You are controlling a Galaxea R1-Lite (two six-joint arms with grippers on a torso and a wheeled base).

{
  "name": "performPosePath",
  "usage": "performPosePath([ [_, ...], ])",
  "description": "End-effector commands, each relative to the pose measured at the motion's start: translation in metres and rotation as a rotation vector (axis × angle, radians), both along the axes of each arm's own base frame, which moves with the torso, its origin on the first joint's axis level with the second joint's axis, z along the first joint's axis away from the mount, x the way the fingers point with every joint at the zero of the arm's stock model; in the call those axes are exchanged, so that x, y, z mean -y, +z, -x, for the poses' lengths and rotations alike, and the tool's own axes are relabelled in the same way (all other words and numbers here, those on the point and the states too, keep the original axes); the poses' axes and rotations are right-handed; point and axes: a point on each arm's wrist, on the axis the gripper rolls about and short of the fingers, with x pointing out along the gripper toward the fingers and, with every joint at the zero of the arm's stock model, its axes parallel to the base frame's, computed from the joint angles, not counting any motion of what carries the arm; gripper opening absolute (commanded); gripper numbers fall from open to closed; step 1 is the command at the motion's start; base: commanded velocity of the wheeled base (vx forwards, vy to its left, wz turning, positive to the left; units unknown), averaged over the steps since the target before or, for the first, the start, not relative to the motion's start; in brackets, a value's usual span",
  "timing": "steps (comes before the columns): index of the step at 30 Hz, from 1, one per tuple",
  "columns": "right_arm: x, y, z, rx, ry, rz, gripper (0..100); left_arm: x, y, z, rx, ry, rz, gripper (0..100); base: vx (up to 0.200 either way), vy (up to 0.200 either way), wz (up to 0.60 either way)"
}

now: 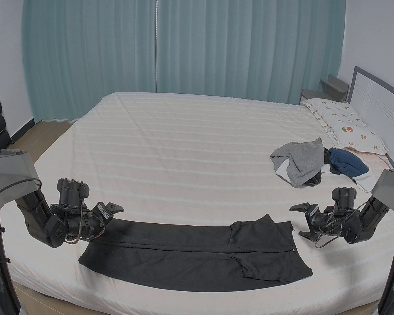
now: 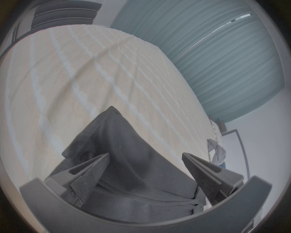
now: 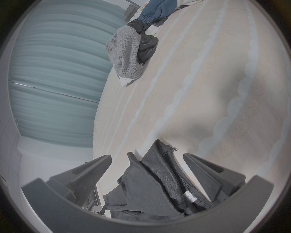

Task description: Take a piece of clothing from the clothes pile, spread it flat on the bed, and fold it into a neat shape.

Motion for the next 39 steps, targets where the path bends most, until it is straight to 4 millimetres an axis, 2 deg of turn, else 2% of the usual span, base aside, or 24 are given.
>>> performPosePath([
  [1, 0.0, 0.0, 0.001, -0.002, 0.0, 0.0, 100, -0.004, -0.019, 0.006, -0.058, -0.039, -0.065, 100, 0.0, 0.0, 0.0],
  [11, 0.0, 0.0, 0.001, -0.002, 0.0, 0.0, 100, -0.011, -0.026, 0.006, -0.056, -0.034, -0.203, 100, 0.0, 0.0, 0.0],
  [16, 0.0, 0.0, 0.001, -0.002, 0.0, 0.0, 100, -0.016, -0.016, 0.005, -0.02, -0.019, -0.21, 100, 0.0, 0.0, 0.0],
  [17, 0.0, 0.0, 0.001, -0.002, 0.0, 0.0, 100, -0.019, -0.004, 0.005, 0.016, -0.014, -0.213, 100, 0.0, 0.0, 0.0],
  [19, 0.0, 0.0, 0.001, -0.002, 0.0, 0.0, 100, -0.02, 0.005, 0.007, 0.04, -0.014, -0.203, 100, 0.0, 0.0, 0.0],
  [25, 0.0, 0.0, 0.001, -0.002, 0.0, 0.0, 100, -0.019, 0.003, 0.007, 0.035, -0.015, -0.194, 100, 0.0, 0.0, 0.0],
  [34, 0.0, 0.0, 0.001, -0.002, 0.0, 0.0, 100, -0.019, 0.003, 0.009, 0.029, -0.027, -0.184, 100, -0.2, 0.0, 0.0],
  [39, 0.0, 0.0, 0.001, -0.002, 0.0, 0.0, 100, -0.019, 0.005, 0.012, 0.03, -0.042, -0.172, 100, 0.0, 0.0, 0.0],
])
